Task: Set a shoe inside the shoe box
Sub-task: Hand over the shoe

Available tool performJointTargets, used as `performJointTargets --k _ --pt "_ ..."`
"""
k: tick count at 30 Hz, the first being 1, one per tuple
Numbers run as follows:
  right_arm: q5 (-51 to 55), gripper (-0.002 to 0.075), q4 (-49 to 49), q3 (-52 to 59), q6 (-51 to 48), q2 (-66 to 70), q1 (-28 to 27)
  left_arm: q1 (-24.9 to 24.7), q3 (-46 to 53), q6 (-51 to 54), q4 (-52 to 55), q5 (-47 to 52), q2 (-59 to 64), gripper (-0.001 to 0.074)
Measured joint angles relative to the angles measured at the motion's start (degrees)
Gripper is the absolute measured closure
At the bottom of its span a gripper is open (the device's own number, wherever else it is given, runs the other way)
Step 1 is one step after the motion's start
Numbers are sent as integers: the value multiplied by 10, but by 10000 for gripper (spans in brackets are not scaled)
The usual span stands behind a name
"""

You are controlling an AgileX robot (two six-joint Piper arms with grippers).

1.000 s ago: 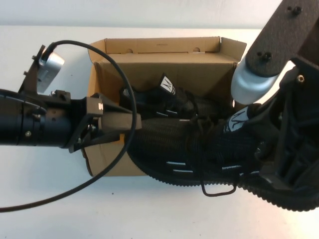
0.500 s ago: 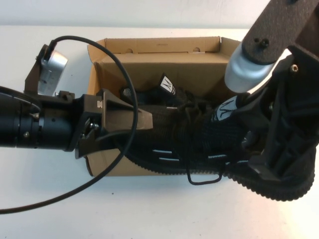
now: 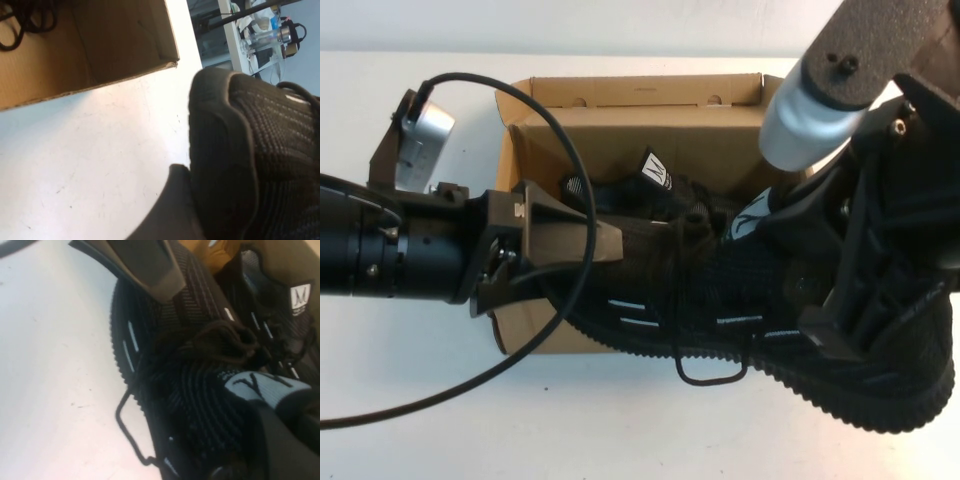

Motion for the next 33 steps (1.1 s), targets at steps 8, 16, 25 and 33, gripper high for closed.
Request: performJointTargets --k 8,16,25,33 --pt "-1 721 7 0 -1 0 0 3 0 1 0 -10 0 225" --pt "-1 721 7 0 -1 -1 0 4 0 23 -7 -15 1 624" --pt "4 721 7 0 -1 -1 0 4 0 43 -13 -13 3 624" --pt "30 665 7 -1 20 -2 0 4 1 76 -47 -13 4 624"
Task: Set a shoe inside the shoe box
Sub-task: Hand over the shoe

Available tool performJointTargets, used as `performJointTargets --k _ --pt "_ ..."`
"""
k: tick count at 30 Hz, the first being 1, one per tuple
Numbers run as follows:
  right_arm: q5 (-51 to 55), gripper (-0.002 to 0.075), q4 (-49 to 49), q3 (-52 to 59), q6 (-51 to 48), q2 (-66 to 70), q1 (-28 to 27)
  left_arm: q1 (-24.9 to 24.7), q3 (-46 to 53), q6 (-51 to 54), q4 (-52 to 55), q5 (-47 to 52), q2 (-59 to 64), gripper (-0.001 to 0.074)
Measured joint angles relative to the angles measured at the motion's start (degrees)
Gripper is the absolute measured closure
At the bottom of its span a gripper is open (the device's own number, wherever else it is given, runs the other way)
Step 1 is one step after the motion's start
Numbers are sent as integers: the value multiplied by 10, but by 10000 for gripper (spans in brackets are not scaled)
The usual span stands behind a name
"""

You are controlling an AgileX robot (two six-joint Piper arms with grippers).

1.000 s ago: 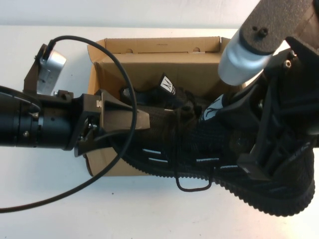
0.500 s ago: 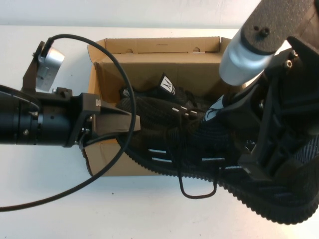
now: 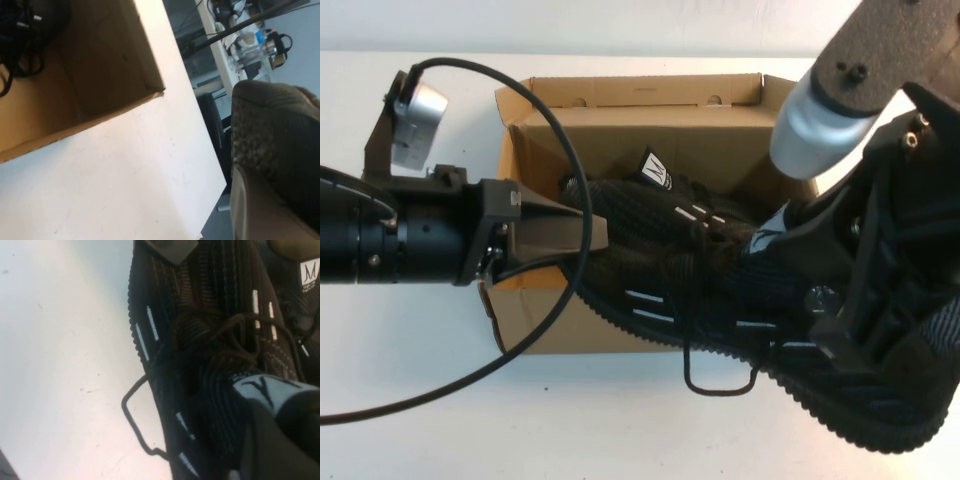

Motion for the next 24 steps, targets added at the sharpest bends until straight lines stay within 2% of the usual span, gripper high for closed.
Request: performJointTargets --k 8,11,15,24 --pt "2 368 -3 0 47 0 0 0 1 16 -26 -6 0 624" --pt "2 288 -13 0 67 0 0 0 1 18 -28 -14 0 624" --pt "-11 251 -35 0 94 -4 0 0 2 27 -29 -36 0 624" --pt "-56 242 -67 -1 176 -41 -10 0 2 51 -30 -91 0 624"
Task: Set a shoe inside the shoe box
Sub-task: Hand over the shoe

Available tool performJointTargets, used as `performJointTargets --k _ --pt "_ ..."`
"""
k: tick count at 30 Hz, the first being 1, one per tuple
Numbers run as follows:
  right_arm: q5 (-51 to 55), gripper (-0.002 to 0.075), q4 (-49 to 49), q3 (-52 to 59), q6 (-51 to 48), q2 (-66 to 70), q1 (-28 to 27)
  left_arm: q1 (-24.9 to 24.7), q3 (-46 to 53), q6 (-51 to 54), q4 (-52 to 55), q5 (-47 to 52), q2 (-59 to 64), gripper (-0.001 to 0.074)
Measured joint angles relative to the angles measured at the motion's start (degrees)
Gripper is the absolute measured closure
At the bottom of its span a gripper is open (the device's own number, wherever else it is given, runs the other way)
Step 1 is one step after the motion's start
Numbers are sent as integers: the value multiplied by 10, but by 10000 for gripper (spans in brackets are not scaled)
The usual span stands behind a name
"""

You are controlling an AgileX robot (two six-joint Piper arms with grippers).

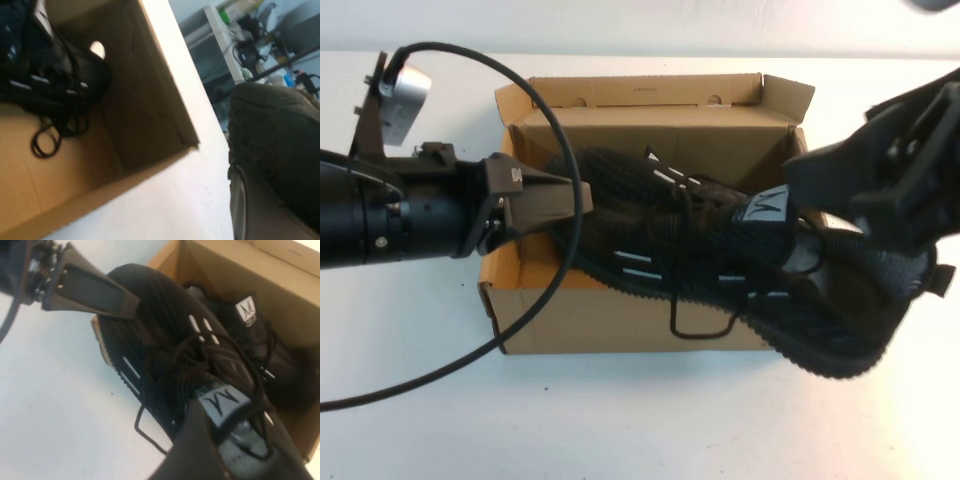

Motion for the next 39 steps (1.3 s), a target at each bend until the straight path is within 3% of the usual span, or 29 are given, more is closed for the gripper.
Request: performJointTargets --k 4,9,14,19,29,39 --pt "-1 242 48 0 10 -2 -47 0 0 16 -14 -28 0 624" --pt "-16 242 174 1 -5 -2 -154 0 0 49 -56 -49 0 624" --pt "-26 242 398 47 -93 -3 -283 0 0 80 -81 -57 0 624" --pt "-38 242 604 127 -186 -1 -374 0 0 89 -85 -66 0 624" --pt "-81 242 768 201 -263 39 -389 0 0 99 -85 -63 0 624" --pt "-105 242 786 201 -270 67 -389 0 1 121 -103 -58 0 624"
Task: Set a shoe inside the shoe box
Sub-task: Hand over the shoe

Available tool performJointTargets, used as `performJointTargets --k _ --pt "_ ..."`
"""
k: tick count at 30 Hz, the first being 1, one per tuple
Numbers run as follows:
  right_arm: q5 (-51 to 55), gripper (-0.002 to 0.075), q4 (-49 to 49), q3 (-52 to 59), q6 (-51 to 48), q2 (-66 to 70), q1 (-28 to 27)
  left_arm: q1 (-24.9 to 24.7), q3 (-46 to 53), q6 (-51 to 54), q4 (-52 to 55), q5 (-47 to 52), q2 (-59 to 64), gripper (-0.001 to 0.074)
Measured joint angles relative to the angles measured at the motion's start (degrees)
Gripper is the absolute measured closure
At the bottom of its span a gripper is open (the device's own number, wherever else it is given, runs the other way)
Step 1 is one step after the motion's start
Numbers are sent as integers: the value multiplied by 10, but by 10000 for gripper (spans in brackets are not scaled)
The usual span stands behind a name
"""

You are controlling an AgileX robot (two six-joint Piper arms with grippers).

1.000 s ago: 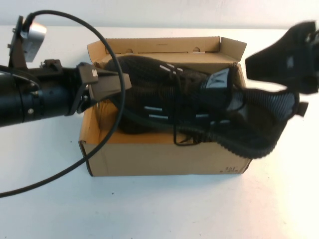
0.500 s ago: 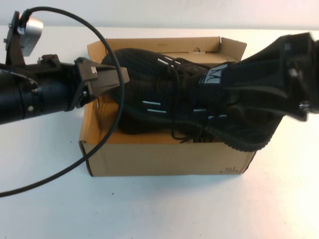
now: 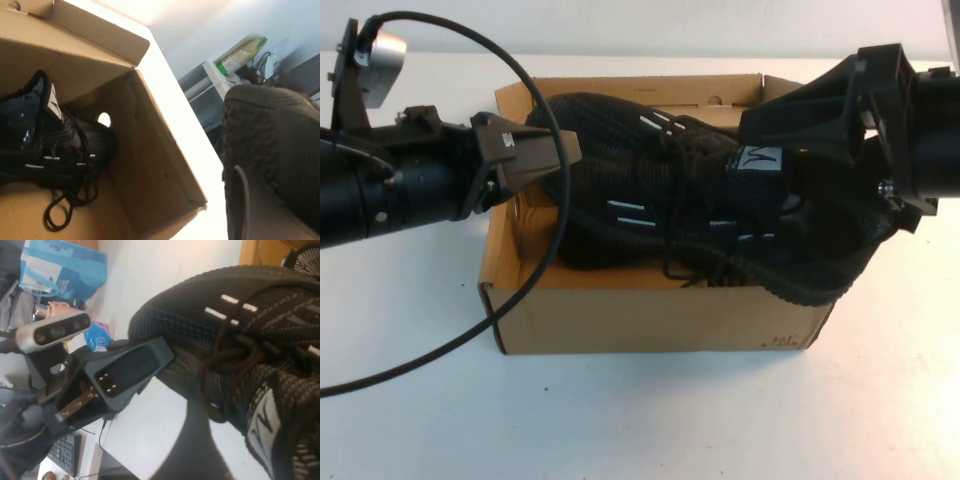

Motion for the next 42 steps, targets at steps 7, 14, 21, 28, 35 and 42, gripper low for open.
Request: performJointTargets --k 7,14,21,28,35,42 --pt "0 242 17 0 -11 23 0 0 0 16 -13 -5 0 624" --pt "11 242 84 0 -66 44 0 0 0 21 -21 -5 0 624" --pt "34 242 90 0 -73 67 0 0 0 21 -26 -3 0 624" --pt "36 252 93 0 -99 78 0 0 0 22 -27 -4 0 624" --pt "35 484 94 0 -113 78 0 0 0 22 -30 -3 0 624" --pt "35 723 95 0 -127 78 0 0 0 22 -30 6 0 624"
